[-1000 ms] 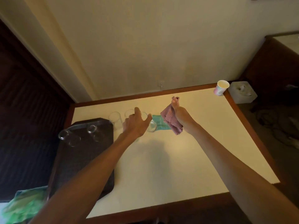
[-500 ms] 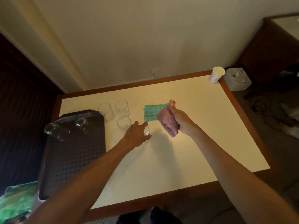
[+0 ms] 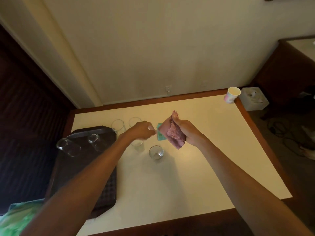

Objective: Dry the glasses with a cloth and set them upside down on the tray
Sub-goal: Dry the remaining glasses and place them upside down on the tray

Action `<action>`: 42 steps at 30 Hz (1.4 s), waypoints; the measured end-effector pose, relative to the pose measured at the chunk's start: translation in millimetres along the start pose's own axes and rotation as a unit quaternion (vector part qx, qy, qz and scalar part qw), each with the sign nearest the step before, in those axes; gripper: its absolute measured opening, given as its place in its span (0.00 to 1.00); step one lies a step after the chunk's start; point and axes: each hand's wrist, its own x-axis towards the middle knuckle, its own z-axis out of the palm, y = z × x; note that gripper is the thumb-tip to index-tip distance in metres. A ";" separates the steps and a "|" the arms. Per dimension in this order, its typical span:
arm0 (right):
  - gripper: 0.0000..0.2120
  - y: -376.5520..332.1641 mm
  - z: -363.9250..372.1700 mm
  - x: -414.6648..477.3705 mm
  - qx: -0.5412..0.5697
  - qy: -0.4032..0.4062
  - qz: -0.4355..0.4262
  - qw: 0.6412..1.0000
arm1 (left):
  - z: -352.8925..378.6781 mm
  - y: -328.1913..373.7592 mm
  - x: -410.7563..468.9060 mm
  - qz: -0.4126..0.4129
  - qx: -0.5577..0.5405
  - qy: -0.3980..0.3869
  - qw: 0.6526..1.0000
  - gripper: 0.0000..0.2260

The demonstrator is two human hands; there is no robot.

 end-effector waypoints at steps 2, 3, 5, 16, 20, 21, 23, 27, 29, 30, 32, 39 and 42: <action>0.26 -12.6 10.8 -3.7 0.001 -0.015 -0.002 1.000 | -20.0 3.0 -3.3 0.004 -0.157 0.036 0.987 0.17; 0.25 -18.3 15.5 -5.1 0.007 -0.025 0.000 1.000 | -27.3 5.1 -6.3 0.003 -0.218 0.037 0.975 0.18; 0.24 -27.5 25.7 -5.3 0.031 -0.037 0.003 0.999 | -38.5 7.8 -14.3 0.001 -0.286 0.025 0.958 0.20; 0.26 -45.8 45.4 -12.8 0.112 -0.086 0.044 0.989 | -62.5 5.3 -30.9 -0.046 -0.420 0.083 0.903 0.05; 0.26 -52.8 45.1 -14.8 0.146 -0.088 0.045 0.984 | -71.7 7.3 -37.5 -0.060 -0.456 0.123 0.879 0.03; 0.26 -53.7 44.9 -15.2 0.129 -0.093 0.039 0.986 | -73.9 7.0 -38.6 -0.058 -0.459 0.128 0.877 0.04; 0.29 -55.9 45.0 -17.6 0.110 -0.103 0.028 0.988 | -78.6 5.7 -40.1 -0.054 -0.456 0.136 0.878 0.07; 0.40 -62.7 49.1 -18.2 0.082 -0.094 -0.010 0.992 | -86.9 3.2 -47.2 -0.039 -0.434 0.132 0.890 0.12; 0.40 -65.9 49.0 -17.3 0.055 -0.094 -0.044 0.993 | -90.2 0.4 -49.6 -0.033 -0.409 0.127 0.903 0.13; 0.40 -67.3 49.2 -18.0 0.023 -0.107 -0.064 0.992 | -91.2 -0.8 -51.5 -0.029 -0.398 0.124 0.908 0.14; 0.36 -68.5 50.9 -18.5 -0.051 -0.125 -0.113 0.984 | -93.1 -3.9 -54.9 -0.019 -0.376 0.120 0.919 0.14; 0.29 -78.2 64.0 -19.7 -0.283 -0.011 -0.301 0.911 | -95.1 -13.1 -63.3 0.086 -0.263 0.168 0.946 0.17; 0.25 -84.2 64.8 -17.9 -0.365 -0.008 -0.328 0.871 | -96.7 -16.9 -64.2 0.101 -0.176 0.187 0.961 0.22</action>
